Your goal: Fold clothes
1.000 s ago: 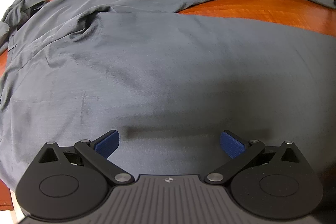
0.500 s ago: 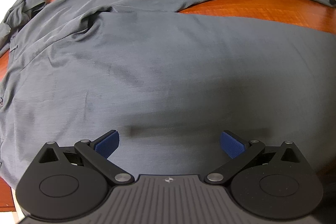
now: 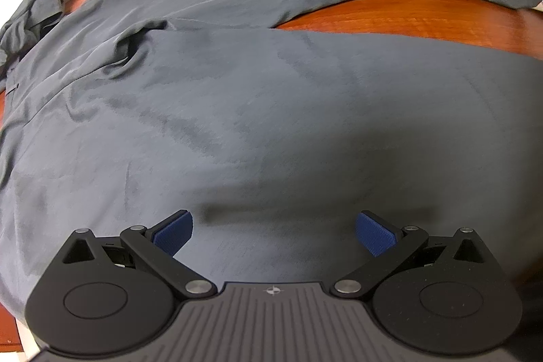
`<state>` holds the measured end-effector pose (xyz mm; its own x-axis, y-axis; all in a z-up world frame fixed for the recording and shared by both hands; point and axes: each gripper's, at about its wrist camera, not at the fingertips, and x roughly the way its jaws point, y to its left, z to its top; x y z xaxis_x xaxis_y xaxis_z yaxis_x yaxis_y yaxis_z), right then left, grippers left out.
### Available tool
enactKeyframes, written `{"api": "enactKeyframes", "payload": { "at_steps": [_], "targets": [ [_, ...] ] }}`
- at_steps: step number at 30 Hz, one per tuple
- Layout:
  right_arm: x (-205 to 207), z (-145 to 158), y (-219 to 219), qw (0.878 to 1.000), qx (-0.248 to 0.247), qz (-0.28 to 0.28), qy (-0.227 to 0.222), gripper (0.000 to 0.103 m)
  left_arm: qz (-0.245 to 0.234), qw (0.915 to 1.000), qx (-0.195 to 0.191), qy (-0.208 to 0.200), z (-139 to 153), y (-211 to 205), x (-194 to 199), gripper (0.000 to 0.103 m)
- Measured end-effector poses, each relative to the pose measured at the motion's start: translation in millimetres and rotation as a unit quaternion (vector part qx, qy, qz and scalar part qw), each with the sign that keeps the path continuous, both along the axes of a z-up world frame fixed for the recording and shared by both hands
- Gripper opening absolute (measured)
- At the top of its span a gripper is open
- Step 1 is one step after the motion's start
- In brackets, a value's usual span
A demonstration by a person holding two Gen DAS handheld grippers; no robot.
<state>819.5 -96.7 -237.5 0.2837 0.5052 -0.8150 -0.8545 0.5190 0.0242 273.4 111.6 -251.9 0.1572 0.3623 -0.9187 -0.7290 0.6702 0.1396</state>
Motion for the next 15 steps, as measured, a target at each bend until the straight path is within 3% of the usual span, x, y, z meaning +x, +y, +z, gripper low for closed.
{"api": "enactKeyframes", "payload": {
  "at_steps": [6, 8, 13, 15],
  "targets": [
    [0, -7, 0, 1.000, -0.005, 0.001, 0.015, 0.009, -0.003, 1.0000, 0.001, 0.003, 1, -1, -2, 0.103],
    [1, -12, 1, 1.000, -0.008, -0.002, 0.019, 0.026, -0.002, 1.0000, 0.002, 0.005, 1, -2, -4, 0.103],
    [3, -27, 1, 1.000, -0.025, -0.008, 0.007, 0.052, 0.005, 0.9999, 0.003, 0.011, 2, -3, -8, 0.103],
    [4, -33, 0, 0.999, -0.029, -0.013, 0.009, 0.055, 0.008, 0.9999, 0.004, 0.012, 3, -4, -10, 0.103]
  ]
}}
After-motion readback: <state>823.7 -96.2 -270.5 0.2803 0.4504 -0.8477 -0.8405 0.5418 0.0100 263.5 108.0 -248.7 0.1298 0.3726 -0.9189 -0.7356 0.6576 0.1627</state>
